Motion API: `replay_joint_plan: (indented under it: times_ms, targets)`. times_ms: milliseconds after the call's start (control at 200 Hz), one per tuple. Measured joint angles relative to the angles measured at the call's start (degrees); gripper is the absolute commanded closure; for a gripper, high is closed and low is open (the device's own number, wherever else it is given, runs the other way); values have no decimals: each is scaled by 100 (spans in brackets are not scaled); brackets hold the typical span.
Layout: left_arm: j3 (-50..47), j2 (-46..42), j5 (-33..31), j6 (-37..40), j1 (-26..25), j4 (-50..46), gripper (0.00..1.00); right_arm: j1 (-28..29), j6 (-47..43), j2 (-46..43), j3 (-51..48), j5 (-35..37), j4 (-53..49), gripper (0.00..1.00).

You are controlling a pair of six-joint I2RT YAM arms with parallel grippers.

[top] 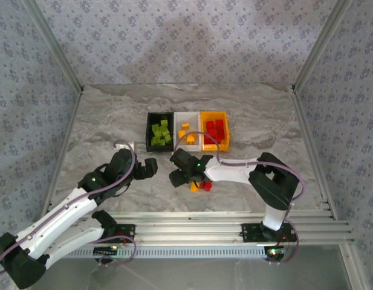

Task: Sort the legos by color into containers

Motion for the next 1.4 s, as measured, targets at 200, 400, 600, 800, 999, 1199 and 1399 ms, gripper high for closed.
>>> replay_joint_plan:
  times_ms: [200,400,600,800,999,1199,1399]
  targets:
    - [-87,-125,-103,-118,0,-22,0,13,-37,138,66,-20,24,64]
    - [-96,-129,-153,-116,0,2,0,13,-20,-256,72,85,-22,69]
    - [-199,-122,-131,-116,0,168,0,-522,-22,-704,756,289,-50,69]
    - [-254,120,33,-116,0,271,0,-1250,-42,-20,2098,378,-15,69]
    - [-365,369,306,-114,-2,518,0,-1648,-11,1001,2942,404,-221,54]
    - [-409,763,490,-68,-175,741,0,-1814,59,1314,3292,400,-415,23]
    - [-295,1414,494,37,-702,931,1,-1808,144,686,2946,448,-278,19]
